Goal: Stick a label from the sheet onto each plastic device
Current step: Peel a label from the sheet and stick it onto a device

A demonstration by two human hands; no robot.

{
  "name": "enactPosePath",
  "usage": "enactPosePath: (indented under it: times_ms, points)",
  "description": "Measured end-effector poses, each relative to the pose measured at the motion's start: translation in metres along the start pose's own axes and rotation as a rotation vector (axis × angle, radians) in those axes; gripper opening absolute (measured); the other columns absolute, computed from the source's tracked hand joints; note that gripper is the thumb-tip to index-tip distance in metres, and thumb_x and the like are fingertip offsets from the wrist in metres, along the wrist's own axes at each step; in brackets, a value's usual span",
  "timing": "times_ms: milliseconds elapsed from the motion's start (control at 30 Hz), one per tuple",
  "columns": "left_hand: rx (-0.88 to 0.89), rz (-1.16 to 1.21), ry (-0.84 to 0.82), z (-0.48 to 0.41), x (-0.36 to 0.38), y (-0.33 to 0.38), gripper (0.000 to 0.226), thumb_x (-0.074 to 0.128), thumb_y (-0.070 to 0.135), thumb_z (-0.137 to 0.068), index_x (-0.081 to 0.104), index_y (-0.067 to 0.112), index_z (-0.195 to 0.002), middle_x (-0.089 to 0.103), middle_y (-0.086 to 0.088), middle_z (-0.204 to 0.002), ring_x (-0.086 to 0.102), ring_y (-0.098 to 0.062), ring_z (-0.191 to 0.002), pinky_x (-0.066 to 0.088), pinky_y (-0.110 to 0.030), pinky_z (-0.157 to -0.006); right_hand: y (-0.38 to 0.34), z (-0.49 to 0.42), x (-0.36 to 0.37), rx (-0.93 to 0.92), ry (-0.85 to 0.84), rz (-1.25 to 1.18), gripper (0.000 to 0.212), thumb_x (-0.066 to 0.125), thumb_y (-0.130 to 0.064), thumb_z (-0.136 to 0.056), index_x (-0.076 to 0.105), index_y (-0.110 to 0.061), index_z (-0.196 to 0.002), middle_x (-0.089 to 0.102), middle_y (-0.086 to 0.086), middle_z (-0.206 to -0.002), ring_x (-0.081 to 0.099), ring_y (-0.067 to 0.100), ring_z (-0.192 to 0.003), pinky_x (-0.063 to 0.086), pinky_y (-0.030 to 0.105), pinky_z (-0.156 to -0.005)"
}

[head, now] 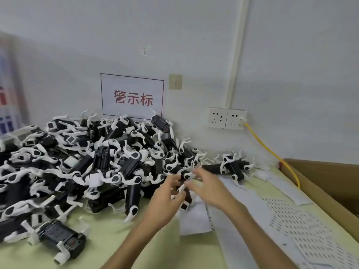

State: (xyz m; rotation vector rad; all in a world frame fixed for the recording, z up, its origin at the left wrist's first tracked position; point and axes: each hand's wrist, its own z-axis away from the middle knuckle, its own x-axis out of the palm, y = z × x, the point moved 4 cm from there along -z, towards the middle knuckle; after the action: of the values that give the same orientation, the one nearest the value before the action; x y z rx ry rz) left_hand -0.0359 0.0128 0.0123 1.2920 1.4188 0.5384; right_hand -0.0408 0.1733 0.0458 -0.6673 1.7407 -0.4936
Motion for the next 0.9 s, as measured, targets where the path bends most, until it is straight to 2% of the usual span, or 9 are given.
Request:
enactPosePath:
  times_ms: [67, 167, 233, 333, 433, 533, 633, 767, 900]
  points:
    - [-0.042, -0.023, 0.103, -0.003, 0.005, -0.008, 0.051, 0.062, 0.006, -0.095, 0.048, 0.02, -0.141, 0.061, 0.005, -0.129, 0.059, 0.006, -0.105, 0.047, -0.011, -0.088, -0.003, -0.01, 0.025, 0.066, -0.131, 0.165, 0.033, 0.059, -0.044, -0.095, 0.062, -0.021, -0.118, 0.066, -0.002, -0.116, 0.062, 0.017, -0.104, 0.051, 0.036, -0.089]
    - [-0.033, -0.04, 0.135, -0.002, 0.012, -0.021, 0.06, 0.059, -0.007, -0.086, 0.048, 0.018, -0.14, 0.059, 0.005, -0.127, 0.056, 0.009, -0.104, 0.043, -0.005, -0.083, -0.001, -0.015, 0.044, 0.014, -0.004, 0.15, 0.017, 0.055, -0.03, -0.099, 0.061, -0.019, -0.089, 0.064, -0.002, -0.091, 0.06, 0.018, -0.086, 0.05, 0.035, -0.076]
    - [0.009, -0.046, 0.133, -0.005, 0.008, -0.02, 0.063, 0.063, -0.007, -0.084, 0.048, 0.016, -0.141, 0.059, 0.001, -0.13, 0.056, 0.004, -0.104, 0.042, -0.005, -0.082, 0.005, -0.011, 0.035, -0.006, 0.075, 0.052, 0.018, 0.054, -0.026, -0.101, 0.065, -0.019, -0.087, 0.064, -0.005, -0.084, 0.059, 0.014, -0.08, 0.045, 0.023, -0.067]
    - [0.114, -0.039, 0.094, -0.004, 0.005, -0.01, 0.068, 0.078, 0.014, -0.085, 0.047, 0.023, -0.145, 0.056, 0.01, -0.136, 0.053, 0.004, -0.117, 0.04, -0.009, -0.096, 0.011, 0.002, 0.009, 0.023, 0.158, -0.3, 0.021, 0.055, -0.021, -0.102, 0.07, -0.018, -0.088, 0.071, -0.01, -0.08, 0.066, 0.006, -0.078, 0.045, 0.01, -0.065]
    - [0.214, -0.034, 0.033, -0.002, 0.004, 0.0, 0.079, 0.083, 0.034, -0.084, 0.04, 0.039, -0.15, 0.042, 0.026, -0.149, 0.04, 0.01, -0.133, 0.034, -0.011, -0.107, 0.013, 0.015, -0.012, 0.098, 0.168, -0.84, 0.02, 0.055, -0.023, -0.101, 0.073, -0.017, -0.095, 0.077, -0.003, -0.085, 0.074, 0.016, -0.077, 0.056, 0.024, -0.063]
    - [0.27, 0.003, 0.113, -0.006, 0.005, 0.009, 0.08, 0.085, 0.028, -0.082, 0.041, 0.034, -0.149, 0.037, 0.021, -0.154, 0.032, 0.011, -0.14, 0.028, -0.008, -0.11, 0.019, 0.022, -0.013, 0.157, 0.101, -1.119, 0.021, 0.058, -0.031, -0.094, 0.076, -0.021, -0.097, 0.076, 0.004, -0.092, 0.073, 0.021, -0.075, 0.058, 0.028, -0.064]
    - [0.13, 0.317, 0.172, -0.011, 0.006, 0.009, 0.068, 0.082, 0.02, -0.085, 0.046, 0.033, -0.141, 0.053, 0.014, -0.138, 0.054, 0.015, -0.119, 0.044, -0.006, -0.089, 0.027, 0.026, -0.003, 0.193, 0.023, -1.318, 0.036, 0.047, -0.012, -0.096, 0.081, -0.021, -0.088, 0.075, 0.004, -0.089, 0.071, 0.015, -0.074, 0.057, 0.024, -0.064]
    - [-0.065, 0.671, -0.013, -0.008, 0.011, 0.003, 0.061, 0.078, 0.041, -0.085, 0.056, 0.026, -0.14, 0.07, -0.01, -0.106, 0.072, -0.02, -0.086, 0.057, -0.028, -0.071, 0.028, 0.032, 0.004, 0.24, -0.035, -1.368, 0.048, 0.035, 0.003, -0.095, 0.079, -0.011, -0.082, 0.072, 0.005, -0.078, 0.067, 0.014, -0.063, 0.055, 0.024, -0.06]
    - [-0.123, 0.793, -0.322, -0.002, 0.014, 0.004, 0.052, 0.046, 0.062, -0.098, 0.069, 0.028, -0.129, 0.069, -0.008, -0.131, 0.061, -0.02, -0.085, 0.056, -0.038, -0.076, 0.03, 0.035, 0.01, 0.34, -0.096, -1.498, 0.039, 0.034, -0.002, -0.1, 0.069, -0.008, -0.085, 0.063, 0.003, -0.069, 0.052, 0.012, -0.049, 0.046, 0.021, -0.046]
